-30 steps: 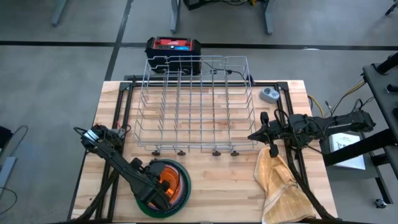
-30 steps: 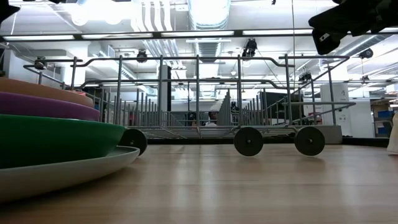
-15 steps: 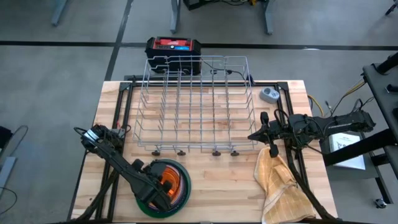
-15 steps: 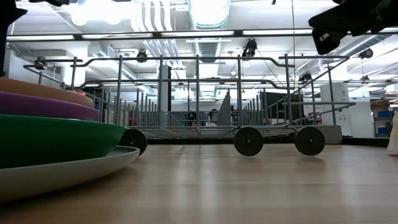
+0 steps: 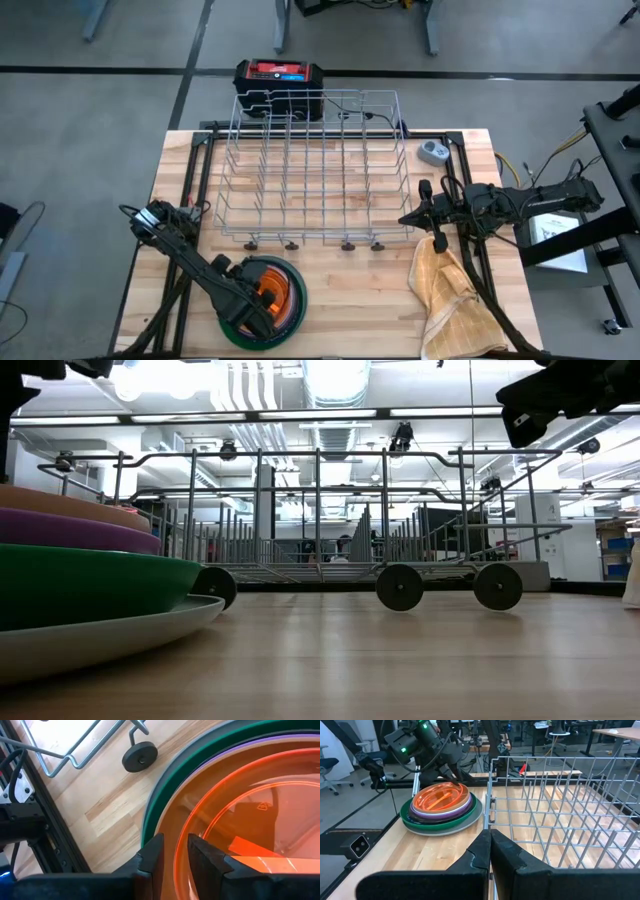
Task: Sort dishes
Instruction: Put the transparent orange plate into the dish rack
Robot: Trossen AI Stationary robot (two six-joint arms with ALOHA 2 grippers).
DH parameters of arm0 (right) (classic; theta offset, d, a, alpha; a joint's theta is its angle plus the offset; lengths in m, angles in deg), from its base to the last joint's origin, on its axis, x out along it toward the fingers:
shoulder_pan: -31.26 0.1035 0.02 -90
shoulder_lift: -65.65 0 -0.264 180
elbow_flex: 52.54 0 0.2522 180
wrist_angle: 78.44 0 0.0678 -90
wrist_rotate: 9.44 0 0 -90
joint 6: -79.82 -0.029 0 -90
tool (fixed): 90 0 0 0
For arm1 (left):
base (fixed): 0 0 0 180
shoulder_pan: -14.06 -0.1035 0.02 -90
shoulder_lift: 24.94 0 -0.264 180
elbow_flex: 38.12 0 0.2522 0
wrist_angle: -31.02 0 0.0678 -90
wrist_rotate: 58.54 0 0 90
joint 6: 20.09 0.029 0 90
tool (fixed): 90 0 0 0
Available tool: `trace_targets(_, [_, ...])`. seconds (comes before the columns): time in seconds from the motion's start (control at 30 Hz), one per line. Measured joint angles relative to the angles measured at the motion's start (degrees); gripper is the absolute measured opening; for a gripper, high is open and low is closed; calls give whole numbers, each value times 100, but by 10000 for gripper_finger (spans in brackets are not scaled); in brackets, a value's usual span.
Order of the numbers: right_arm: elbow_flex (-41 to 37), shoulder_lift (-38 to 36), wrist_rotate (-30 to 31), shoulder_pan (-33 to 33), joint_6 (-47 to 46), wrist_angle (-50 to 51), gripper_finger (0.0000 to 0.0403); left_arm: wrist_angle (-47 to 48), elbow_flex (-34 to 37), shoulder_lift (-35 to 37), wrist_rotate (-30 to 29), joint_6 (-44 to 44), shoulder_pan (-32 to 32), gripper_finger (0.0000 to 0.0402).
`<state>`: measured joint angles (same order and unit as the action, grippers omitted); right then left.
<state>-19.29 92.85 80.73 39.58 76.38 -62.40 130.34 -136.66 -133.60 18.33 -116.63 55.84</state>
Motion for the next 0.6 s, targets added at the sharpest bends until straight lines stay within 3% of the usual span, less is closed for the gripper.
trace_targets(0.6, [-2, -2, 0, 0, 0, 0, 2, -221, 200, 0, 63, 42, 0, 75])
